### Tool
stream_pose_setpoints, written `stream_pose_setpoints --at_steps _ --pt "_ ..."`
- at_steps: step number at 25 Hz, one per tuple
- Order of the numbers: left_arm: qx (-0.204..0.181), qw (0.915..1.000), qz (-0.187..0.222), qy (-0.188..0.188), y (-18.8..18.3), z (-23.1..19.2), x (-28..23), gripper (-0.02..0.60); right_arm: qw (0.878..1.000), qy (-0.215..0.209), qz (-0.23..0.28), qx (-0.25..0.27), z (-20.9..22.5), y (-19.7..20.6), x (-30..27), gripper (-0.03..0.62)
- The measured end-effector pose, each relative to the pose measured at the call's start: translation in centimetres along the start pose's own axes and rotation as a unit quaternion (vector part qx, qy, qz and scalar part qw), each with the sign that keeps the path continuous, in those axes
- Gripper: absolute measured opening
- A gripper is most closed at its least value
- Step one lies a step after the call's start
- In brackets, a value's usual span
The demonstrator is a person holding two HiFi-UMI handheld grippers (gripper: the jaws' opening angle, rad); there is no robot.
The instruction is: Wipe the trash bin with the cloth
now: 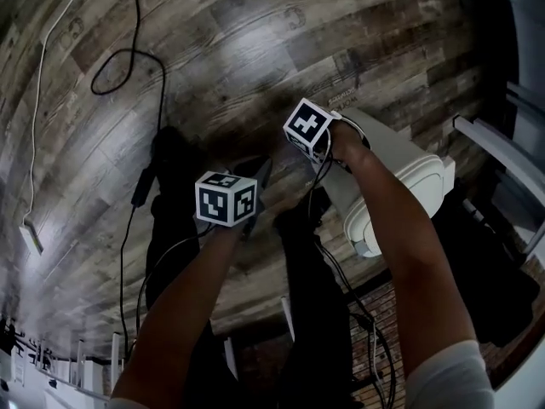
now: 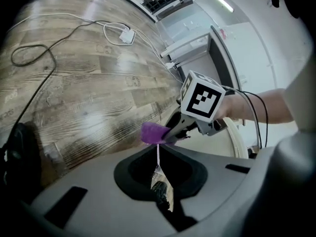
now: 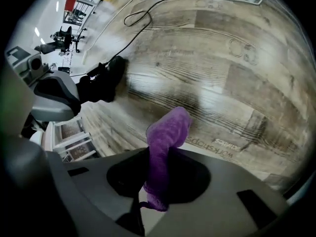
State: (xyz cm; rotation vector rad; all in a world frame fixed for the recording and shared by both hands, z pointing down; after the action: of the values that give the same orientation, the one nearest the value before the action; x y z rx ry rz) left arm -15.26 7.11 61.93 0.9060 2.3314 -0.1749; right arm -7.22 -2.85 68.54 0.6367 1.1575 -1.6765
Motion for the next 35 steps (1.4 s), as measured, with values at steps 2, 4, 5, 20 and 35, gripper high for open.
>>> stream_pose_setpoints --at_steps 2,4,5,20,35 --pt "-0.002 1.0 0.003 0.003 0.0 0.0 -0.8 0.003 0.999 0.042 -0.013 0.009 3.1 0.7 0.5 0.097" --pt "-0.004 1.0 0.006 0.007 0.0 -0.1 -1.8 0.003 0.996 0.08 -0.021 0.014 6.4 1.6 0.9 0.097" --pt "-0.005 0.9999 0.007 0.009 -0.1 -0.2 -2.4 0.003 0.995 0.099 -0.026 0.013 8.2 2.0 1.0 0.097" --pt "-0.044 0.9983 -0.008 0.037 1.3 -1.2 -10.7 0.003 0.968 0.189 -0.161 -0.029 23.4 9.3 -3.4 0.097" --pt "-0.042 0.9986 -0.011 0.03 1.8 -3.4 -10.8 0.003 0.974 0.119 -0.181 -0.06 21.1 7.9 -8.0 0.097"
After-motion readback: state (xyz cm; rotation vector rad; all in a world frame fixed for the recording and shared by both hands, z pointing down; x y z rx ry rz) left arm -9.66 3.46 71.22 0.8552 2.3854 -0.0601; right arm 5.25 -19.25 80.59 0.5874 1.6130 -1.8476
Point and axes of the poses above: the fingertips, and each gripper's own axes: x backward along the fingers, z to its right, y out of its underside, the point moved 3 cm from there along x, backward along the fingers, and after that the axes turned 1 degree about z, right-handed, at the moved point
